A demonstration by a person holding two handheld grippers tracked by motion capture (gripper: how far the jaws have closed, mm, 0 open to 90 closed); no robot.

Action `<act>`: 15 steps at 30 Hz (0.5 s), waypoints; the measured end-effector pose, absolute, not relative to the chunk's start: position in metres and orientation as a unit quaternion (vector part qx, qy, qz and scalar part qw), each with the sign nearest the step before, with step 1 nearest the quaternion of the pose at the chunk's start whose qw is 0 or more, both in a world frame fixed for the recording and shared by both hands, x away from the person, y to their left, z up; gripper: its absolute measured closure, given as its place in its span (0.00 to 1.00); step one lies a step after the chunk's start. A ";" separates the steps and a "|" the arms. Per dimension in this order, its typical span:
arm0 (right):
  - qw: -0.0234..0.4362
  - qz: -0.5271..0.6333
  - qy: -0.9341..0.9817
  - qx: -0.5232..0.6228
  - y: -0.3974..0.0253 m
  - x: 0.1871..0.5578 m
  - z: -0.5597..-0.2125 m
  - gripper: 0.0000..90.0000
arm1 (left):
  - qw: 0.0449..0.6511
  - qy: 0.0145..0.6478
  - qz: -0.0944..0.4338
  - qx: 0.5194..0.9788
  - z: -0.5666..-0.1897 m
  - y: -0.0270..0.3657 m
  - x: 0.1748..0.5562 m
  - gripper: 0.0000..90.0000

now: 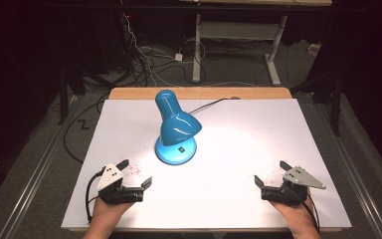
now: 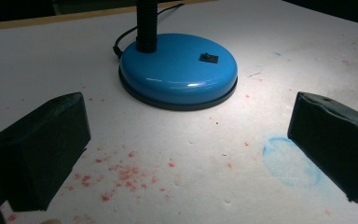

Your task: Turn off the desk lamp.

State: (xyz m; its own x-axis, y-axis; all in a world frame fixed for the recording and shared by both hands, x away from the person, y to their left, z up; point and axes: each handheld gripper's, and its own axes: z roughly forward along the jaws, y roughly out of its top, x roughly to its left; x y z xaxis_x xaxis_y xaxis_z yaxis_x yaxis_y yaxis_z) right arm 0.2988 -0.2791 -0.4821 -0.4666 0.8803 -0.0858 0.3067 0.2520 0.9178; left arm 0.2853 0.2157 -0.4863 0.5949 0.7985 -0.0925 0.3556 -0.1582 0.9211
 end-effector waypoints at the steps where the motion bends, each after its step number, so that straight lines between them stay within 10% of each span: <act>1: 0.315 0.455 0.726 0.409 -0.279 0.299 -0.482 0.00 | 0.516 0.394 0.216 0.730 -0.486 0.216 0.285 0.00; 15: 0.314 0.467 0.722 0.402 -0.280 0.298 -0.478 0.00 | 0.516 0.391 0.215 0.731 -0.486 0.215 0.281 0.00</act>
State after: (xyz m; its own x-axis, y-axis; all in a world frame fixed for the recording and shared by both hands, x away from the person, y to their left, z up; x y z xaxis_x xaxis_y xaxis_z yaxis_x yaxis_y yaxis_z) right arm 0.2980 -0.2797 -0.4777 -0.4801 0.8737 -0.0782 0.2868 0.2406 0.9273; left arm 0.2812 0.2153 -0.4857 0.6008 0.7944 -0.0894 0.3493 -0.1603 0.9232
